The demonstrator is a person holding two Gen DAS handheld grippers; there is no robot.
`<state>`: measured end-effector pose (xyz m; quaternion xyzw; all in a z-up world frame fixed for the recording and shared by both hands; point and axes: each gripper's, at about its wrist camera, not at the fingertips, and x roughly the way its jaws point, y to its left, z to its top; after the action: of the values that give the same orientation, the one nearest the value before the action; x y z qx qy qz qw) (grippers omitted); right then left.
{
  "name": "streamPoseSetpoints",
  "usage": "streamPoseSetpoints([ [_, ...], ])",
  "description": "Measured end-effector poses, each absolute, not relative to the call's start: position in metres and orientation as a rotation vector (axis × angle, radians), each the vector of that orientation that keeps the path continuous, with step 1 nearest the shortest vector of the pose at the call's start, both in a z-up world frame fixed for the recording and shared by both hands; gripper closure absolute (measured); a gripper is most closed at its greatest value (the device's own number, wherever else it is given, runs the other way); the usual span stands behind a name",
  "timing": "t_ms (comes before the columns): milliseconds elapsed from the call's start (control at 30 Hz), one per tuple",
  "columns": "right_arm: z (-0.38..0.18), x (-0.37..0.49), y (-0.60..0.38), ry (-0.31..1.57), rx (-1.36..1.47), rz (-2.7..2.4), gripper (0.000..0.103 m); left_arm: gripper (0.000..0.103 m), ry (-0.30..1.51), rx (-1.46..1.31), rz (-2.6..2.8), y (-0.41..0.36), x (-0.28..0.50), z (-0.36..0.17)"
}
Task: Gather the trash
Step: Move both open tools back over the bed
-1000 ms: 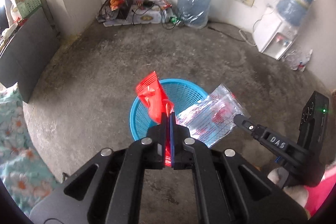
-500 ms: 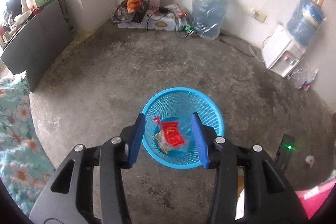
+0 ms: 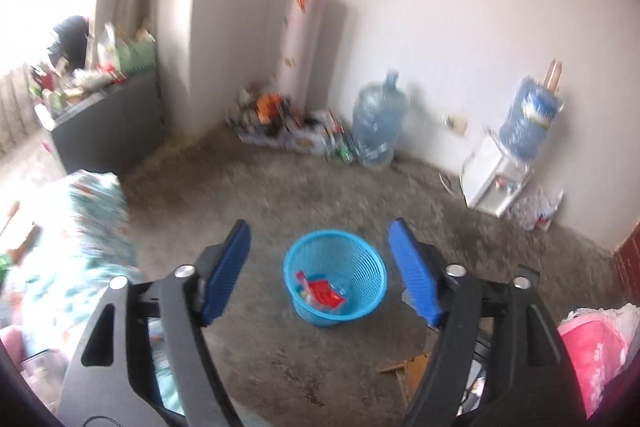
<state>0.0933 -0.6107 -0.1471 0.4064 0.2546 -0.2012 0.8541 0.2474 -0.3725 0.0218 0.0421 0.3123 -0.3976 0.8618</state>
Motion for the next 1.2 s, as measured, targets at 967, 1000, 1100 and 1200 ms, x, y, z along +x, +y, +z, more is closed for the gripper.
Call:
streamPoseSetpoints([
  [967, 0.02, 0.078, -0.408, 0.503, 0.442, 0.069, 0.01, 0.023, 0.419, 0.045, -0.313, -0.043, 0.096, 0.104],
  [1000, 0.018, 0.081, -0.404, 0.513, 0.45, 0.092, 0.01, 0.023, 0.422, 0.041, -0.295, -0.034, 0.093, 0.102],
  [1100, 0.013, 0.089, -0.389, 0.541, 0.464, 0.159, 0.01, 0.023, 0.437, 0.039, -0.245, -0.012, 0.087, 0.091],
  [1200, 0.008, 0.096, -0.374, 0.572, 0.476, 0.209, 0.01, 0.023, 0.457, 0.034, -0.221, 0.005, 0.08, 0.078],
])
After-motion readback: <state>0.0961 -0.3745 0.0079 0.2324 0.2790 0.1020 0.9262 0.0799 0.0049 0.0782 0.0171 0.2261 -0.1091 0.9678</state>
